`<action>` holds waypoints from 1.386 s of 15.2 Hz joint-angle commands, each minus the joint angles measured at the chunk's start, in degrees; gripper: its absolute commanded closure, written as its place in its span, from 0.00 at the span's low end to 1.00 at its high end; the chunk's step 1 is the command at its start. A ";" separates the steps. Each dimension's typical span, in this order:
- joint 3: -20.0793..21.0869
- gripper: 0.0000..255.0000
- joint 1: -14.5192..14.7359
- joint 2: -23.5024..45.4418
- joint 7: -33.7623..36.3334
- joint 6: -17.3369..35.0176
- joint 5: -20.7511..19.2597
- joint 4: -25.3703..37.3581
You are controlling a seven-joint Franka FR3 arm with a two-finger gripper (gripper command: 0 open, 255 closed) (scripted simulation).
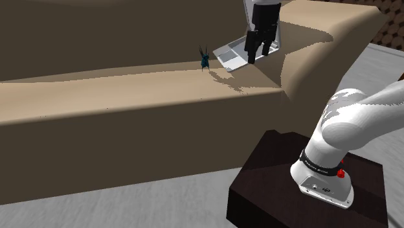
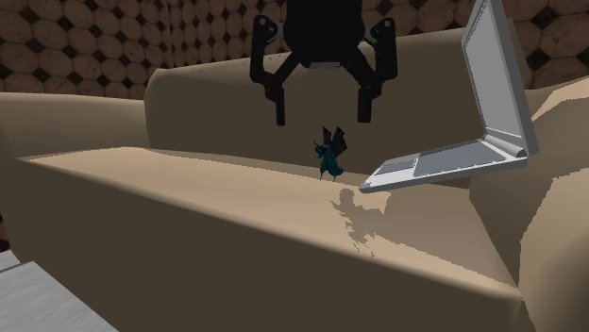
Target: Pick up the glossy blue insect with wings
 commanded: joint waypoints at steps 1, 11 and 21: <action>0.00 0.00 0.00 0.00 0.00 0.00 0.00 0.00; -4.05 0.00 -2.25 17.48 -1.69 13.44 -0.44 8.05; -7.90 0.00 -3.82 36.35 -4.08 21.10 2.12 23.02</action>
